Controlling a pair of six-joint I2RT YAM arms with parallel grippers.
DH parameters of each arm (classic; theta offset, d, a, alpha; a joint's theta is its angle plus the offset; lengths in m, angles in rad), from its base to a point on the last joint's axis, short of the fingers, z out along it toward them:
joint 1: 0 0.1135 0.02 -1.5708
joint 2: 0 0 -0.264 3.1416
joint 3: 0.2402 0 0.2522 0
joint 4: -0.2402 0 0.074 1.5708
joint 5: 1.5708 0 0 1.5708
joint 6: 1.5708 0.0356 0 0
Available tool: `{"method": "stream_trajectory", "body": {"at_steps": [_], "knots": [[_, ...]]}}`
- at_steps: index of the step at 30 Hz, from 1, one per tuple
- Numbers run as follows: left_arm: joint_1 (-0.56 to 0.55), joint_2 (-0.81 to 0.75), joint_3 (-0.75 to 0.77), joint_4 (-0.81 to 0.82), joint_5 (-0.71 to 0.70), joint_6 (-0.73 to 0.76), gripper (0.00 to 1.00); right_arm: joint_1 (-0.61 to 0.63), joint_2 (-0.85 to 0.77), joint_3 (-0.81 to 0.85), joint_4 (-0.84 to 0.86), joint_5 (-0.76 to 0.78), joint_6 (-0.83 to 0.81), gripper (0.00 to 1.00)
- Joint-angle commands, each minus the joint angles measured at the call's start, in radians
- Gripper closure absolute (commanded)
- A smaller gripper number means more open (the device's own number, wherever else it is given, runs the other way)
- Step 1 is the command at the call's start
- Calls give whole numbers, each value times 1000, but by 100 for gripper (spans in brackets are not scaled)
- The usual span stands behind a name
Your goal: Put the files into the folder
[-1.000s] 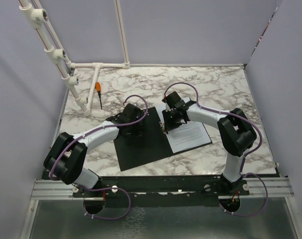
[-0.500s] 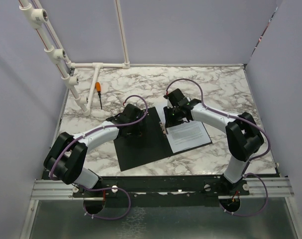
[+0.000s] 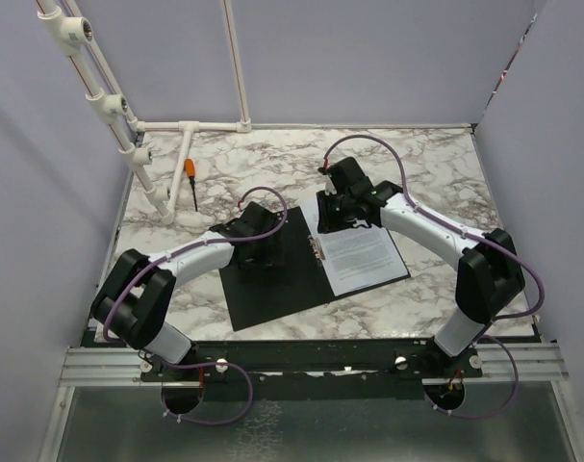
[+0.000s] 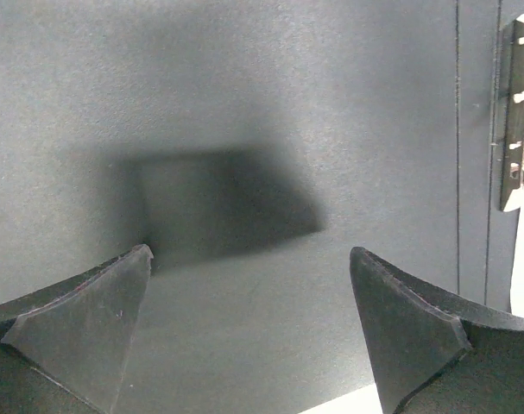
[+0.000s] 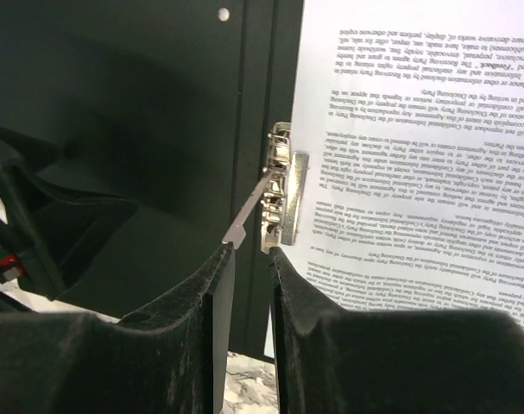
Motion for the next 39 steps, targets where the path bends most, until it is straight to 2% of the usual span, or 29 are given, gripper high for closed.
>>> {"method": "stream_trajectory", "body": {"at_steps": [1, 8, 16, 39], "knots": [[-21, 12, 43, -87, -67, 13, 1, 31, -10, 43, -45, -3, 11, 73], [-69, 2, 63, -184, -164, -12, 1, 67, 29, 83, -75, 25, 9, 73], [-101, -49, 2, -222, -225, -89, 1, 87, 81, 102, -89, 34, 20, 73], [-165, -11, -75, -223, -256, -156, 1, 123, 167, 132, -136, 129, 13, 74]]}}
